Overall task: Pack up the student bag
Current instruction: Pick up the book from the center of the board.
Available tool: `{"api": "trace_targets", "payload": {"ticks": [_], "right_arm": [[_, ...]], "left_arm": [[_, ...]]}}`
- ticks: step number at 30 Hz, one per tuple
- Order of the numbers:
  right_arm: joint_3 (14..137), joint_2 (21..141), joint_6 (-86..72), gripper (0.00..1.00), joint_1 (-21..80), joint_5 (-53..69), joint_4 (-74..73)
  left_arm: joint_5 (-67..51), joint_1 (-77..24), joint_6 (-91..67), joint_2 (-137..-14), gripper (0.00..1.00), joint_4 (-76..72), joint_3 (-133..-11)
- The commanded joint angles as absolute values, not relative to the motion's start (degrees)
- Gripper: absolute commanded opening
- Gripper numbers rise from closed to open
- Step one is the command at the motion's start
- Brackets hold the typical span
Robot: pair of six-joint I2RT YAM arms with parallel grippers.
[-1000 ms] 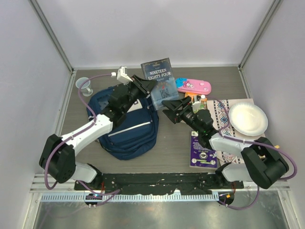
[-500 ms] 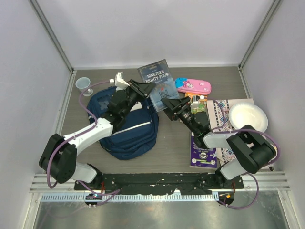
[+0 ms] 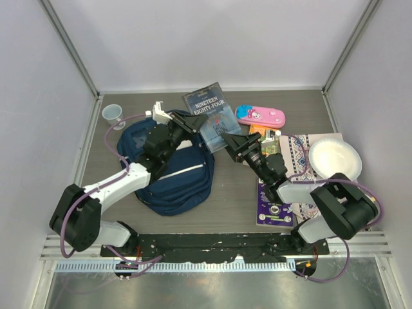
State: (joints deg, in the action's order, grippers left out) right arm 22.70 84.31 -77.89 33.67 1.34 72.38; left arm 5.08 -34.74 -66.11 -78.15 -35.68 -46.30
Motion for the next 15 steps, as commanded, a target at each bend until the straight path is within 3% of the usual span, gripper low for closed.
{"api": "trace_targets", "payload": {"ticks": [1,12,15], "right_arm": [[24.0,78.7,-71.9,0.76,33.6,-2.0,72.5],[24.1,74.1,-66.8,0.52,33.1,-1.2,67.0],[24.8,71.7,-64.3,0.37,32.8,-0.9,64.8]], "left_arm": [[3.6,-35.1,-68.3,-74.1,0.0,-43.2,-46.1],[0.8,-35.1,-68.6,-74.7,0.0,-38.9,-47.0],[0.2,-35.1,-68.7,-74.4,0.0,-37.5,-46.2]]}}
